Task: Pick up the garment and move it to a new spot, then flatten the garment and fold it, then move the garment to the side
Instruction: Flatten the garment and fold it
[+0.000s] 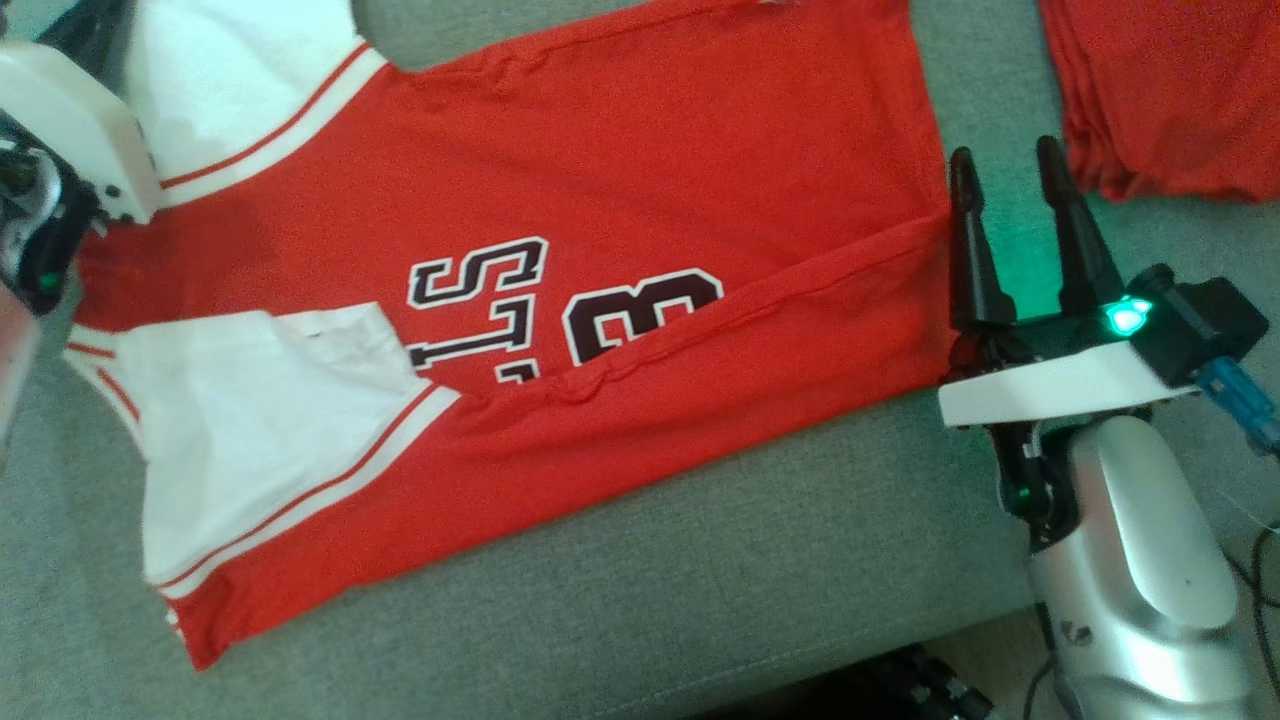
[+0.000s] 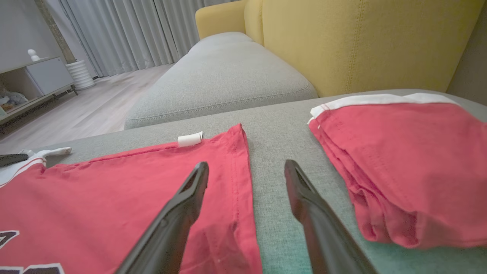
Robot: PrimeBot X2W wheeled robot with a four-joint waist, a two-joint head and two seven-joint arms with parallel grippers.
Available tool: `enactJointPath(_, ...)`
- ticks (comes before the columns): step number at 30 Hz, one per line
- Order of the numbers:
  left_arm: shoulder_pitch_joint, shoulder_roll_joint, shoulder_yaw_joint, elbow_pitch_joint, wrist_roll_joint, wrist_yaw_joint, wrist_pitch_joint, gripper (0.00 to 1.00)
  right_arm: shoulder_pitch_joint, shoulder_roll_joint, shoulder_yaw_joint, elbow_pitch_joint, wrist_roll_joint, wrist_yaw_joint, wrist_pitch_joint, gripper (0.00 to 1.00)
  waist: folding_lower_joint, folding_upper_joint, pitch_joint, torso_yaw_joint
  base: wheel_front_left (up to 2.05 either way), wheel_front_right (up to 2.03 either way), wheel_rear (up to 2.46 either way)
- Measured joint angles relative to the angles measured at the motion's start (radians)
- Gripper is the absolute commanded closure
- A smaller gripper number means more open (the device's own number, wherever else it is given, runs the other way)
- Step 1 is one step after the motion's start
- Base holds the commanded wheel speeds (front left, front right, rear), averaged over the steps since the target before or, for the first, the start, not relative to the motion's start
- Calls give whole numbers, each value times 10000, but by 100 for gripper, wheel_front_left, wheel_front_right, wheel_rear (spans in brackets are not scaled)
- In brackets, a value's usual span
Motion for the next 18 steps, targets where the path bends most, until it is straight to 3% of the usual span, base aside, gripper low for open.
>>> enactJointPath(11, 281, -585, -550, -339, -119, 0, -3032, 100, 30, -6, -727, 403, -905, 0, 65, 0, -2, 1, -1122, 723, 0, 0, 0)
enactJointPath(18, 1250, -838, -1041, -1244, 98, 155, -3722, 100, 52, -6, -1632, 355, -1632, 0, 815, 0, -3, 1, -1916, 1660, 0, 0, 0)
